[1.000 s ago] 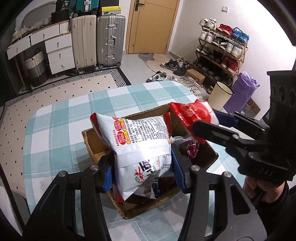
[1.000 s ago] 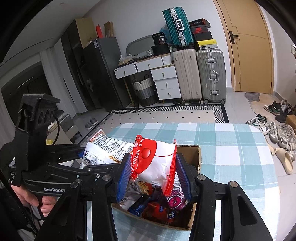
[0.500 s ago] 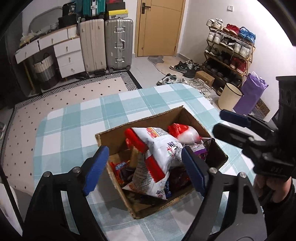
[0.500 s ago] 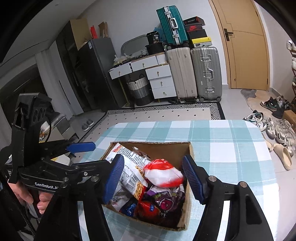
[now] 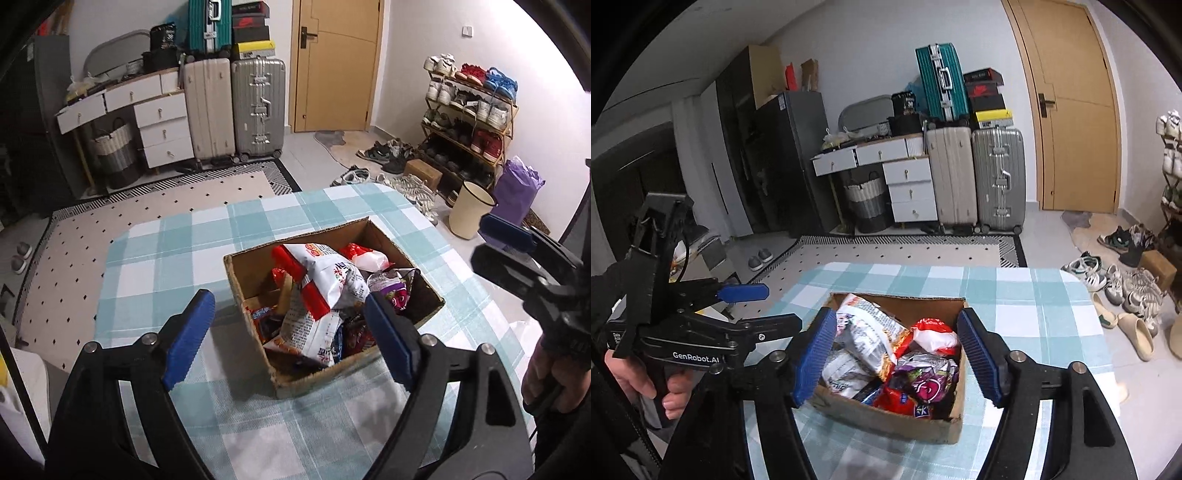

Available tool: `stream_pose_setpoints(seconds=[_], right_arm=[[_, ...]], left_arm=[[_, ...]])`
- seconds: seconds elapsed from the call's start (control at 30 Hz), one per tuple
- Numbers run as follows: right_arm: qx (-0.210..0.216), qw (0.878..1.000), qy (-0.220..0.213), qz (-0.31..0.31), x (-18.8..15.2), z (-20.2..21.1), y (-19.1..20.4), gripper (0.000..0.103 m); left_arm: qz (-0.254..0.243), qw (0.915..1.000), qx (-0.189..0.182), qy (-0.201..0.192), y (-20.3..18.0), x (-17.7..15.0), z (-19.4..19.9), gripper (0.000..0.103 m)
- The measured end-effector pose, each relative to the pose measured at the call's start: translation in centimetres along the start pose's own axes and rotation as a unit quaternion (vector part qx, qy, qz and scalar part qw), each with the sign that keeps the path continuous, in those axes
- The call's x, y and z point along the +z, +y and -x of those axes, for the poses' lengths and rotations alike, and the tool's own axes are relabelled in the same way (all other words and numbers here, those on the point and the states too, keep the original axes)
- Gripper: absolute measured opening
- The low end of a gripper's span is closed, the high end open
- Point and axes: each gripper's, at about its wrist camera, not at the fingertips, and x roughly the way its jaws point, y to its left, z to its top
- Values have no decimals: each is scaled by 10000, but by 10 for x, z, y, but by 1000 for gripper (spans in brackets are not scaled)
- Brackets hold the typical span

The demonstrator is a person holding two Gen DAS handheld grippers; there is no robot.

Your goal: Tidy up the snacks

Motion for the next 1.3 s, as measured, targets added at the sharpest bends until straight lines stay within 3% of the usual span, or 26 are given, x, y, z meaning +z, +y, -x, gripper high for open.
stream_pose_setpoints(seconds=[0.23,0.4,0.8,1.3], right_arm=[[50,9993,-321,165,-6,43,24,82],[53,9988,-443,178,-15,69,37,87],[54,9980,-577,263,-38,108,61,90],[37,9974,-670,261,-67,136,74,95]], left_arm=[[78,9994,179,-270,-4,-16,38,89],[198,9989,235,-341,-4,-31,57,100],[417,9954,518,-690,0,-65,104,102],[739,9934,563,-672,20,-106,115,102]])
